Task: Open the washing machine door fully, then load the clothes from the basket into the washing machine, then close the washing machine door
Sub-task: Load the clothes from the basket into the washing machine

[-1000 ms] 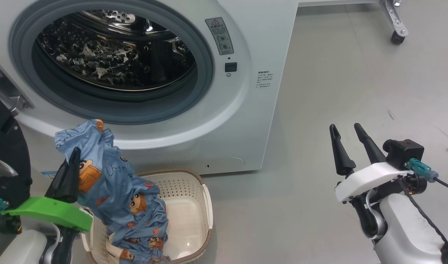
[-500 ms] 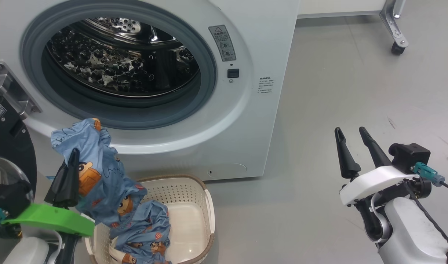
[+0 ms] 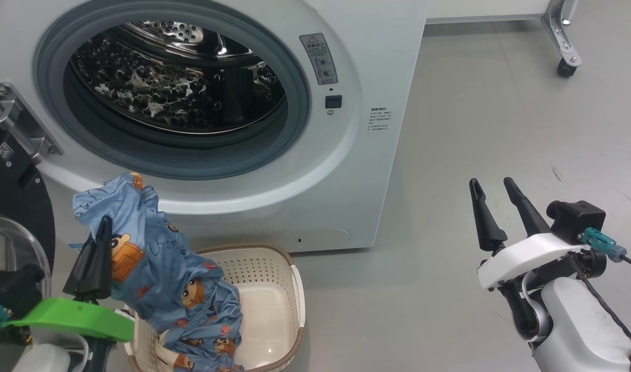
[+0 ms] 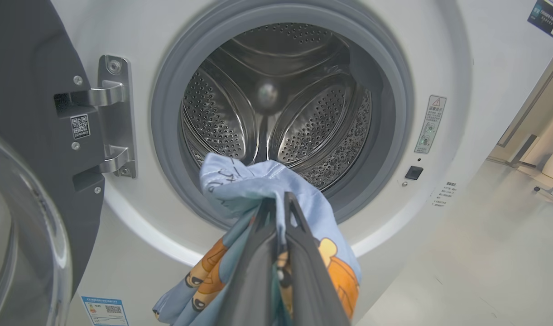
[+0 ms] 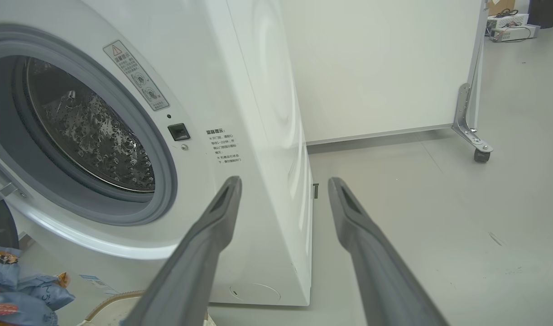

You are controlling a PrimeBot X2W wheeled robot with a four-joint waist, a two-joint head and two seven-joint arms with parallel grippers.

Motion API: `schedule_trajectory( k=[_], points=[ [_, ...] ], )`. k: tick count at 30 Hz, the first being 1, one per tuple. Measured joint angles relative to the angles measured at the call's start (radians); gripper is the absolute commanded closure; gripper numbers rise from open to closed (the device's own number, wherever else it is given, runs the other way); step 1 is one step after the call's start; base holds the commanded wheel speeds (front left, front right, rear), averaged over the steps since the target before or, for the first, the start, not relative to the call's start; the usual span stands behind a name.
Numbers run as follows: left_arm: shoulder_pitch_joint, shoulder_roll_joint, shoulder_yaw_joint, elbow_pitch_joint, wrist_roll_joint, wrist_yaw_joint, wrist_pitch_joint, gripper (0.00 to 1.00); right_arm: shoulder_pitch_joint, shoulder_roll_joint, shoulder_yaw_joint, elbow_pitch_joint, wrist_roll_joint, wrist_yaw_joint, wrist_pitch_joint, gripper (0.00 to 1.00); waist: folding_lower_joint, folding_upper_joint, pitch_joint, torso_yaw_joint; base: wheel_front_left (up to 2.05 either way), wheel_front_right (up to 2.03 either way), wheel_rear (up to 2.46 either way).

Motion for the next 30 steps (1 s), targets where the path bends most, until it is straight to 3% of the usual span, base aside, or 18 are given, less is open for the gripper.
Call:
schedule_trajectory(
  k=[15, 30],
  points=[
    [-0.010, 0.001, 0.046, -0.033, 0.054, -0.002, 0.000, 1.00, 0.000, -0.008, 0.018, -0.021, 0.005, 0.000, 0.000, 0.00, 0.0000, 0.0000, 0.024, -0.012, 0.00, 0.00, 0.00],
    [-0.218, 0.002, 0.067, 0.004, 0.063, -0.015, -0.003, 1.00, -0.018, -0.006, 0.064, -0.037, 0.005, 0.000, 0.000, 0.00, 0.0000, 0.0000, 0.100, -0.061, 0.00, 0.00, 0.00]
  ],
)
